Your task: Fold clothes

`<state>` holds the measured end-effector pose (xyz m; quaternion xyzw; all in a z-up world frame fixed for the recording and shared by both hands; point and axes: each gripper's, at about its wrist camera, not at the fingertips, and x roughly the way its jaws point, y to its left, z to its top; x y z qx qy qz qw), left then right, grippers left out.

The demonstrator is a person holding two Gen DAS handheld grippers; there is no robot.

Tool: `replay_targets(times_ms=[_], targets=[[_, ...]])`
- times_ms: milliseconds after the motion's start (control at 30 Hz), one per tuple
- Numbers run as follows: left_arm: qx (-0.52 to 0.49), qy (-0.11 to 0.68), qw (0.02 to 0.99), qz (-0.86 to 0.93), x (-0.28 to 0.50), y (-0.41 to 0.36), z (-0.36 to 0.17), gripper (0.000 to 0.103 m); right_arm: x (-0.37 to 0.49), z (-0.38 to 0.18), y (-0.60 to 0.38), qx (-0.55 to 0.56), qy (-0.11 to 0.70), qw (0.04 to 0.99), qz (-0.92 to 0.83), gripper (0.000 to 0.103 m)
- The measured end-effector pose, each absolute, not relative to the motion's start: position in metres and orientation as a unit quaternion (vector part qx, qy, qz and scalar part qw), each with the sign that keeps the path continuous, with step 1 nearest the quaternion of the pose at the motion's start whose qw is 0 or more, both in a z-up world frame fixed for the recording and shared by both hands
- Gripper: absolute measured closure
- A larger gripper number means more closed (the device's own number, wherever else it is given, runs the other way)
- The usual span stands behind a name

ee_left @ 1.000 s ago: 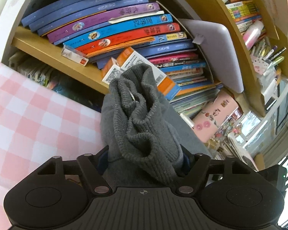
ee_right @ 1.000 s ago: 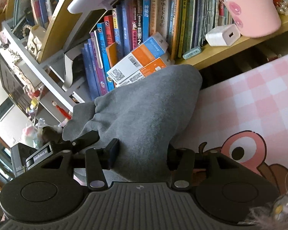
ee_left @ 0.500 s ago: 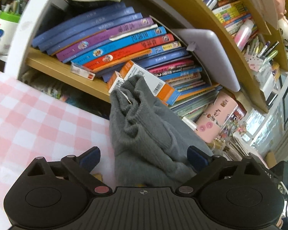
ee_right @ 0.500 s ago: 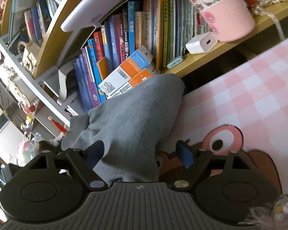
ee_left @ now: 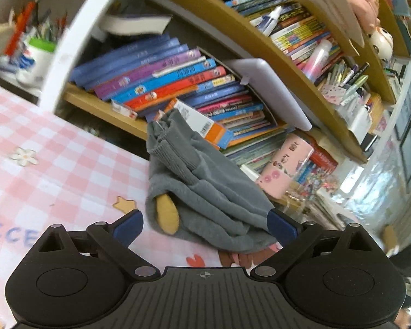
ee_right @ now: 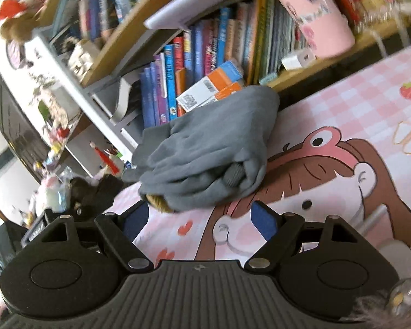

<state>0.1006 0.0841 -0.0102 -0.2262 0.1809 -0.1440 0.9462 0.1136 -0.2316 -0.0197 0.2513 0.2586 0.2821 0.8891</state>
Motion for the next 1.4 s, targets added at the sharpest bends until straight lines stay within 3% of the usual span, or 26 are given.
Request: replay_targets(times_ms=[233,500,1400], targets=[[-0.141,0.149,0.975,-0.087,0.055,0.061,0.003,0.004,0.052,-0.004,-0.203,0.100,0.200,0.947,0.230,0.018],[-0.088,0.146,0.983,-0.070,0.040,0.045,0.006,0.004,0.038,-0.004,-0.194,0.039,0.178,0.970,0.160,0.017],[-0.023,0.175,0.984,-0.024,0.045,0.027,0.003,0.000,0.040,-0.007,-0.190,0.006,0.185,0.975,0.119,0.001]])
